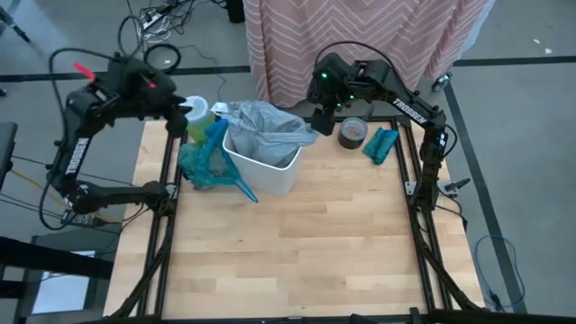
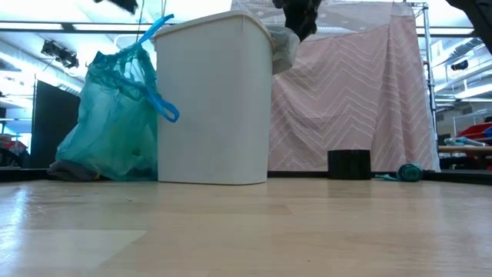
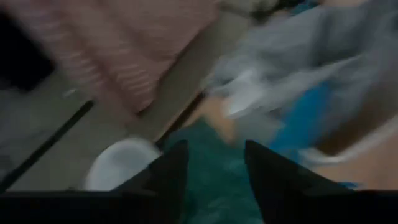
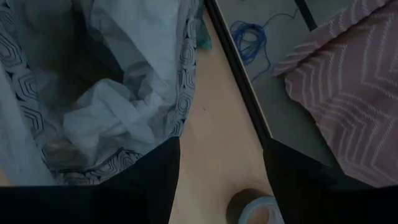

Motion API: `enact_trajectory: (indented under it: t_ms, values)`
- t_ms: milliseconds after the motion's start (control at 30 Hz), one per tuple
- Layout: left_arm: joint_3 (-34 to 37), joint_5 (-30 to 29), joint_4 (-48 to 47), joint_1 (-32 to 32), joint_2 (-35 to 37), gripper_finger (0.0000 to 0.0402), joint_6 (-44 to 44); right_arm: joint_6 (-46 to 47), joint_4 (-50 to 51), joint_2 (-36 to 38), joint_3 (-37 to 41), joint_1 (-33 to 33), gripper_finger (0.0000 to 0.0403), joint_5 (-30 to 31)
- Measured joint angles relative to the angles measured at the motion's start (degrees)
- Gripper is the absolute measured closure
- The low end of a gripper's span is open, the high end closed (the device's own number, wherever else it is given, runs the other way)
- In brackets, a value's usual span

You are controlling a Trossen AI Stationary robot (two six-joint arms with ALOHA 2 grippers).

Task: Place trash/remove bag and relplace
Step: Insert the gray trash bag into the trash bin

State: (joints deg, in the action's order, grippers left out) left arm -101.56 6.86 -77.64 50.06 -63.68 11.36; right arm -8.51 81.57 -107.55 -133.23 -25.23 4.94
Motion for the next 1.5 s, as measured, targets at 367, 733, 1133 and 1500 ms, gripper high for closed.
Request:
enact_trajectory:
  t_ms: [367, 733, 1133, 1500]
  values:
    - [24.8, 2.0, 19.0, 0.1, 4.2, 0.0384, -10.1, 0.4, -1.8, 0.0, 0.0, 0.7, 0.0184, -0.1]
    - [37.5, 20.4, 16.4, -5.4, 10.2, 0.0393, -13.0, 2.9, -0.7, 0.0, 0.0, 1.2, 0.0184, -0.2]
    - [59.9, 19.3, 16.6, -11.7, 16.8, 0.0394, -20.1, 2.9, -0.5, 0.0, 0.0, 1.3, 0.0184, -0.6]
    - [64.3, -3.9, 15.2, -12.1, 16.8, 0.0394, -33.3, 2.0, -0.5, -0.1, 0.0, 1.3, 0.0184, -0.6]
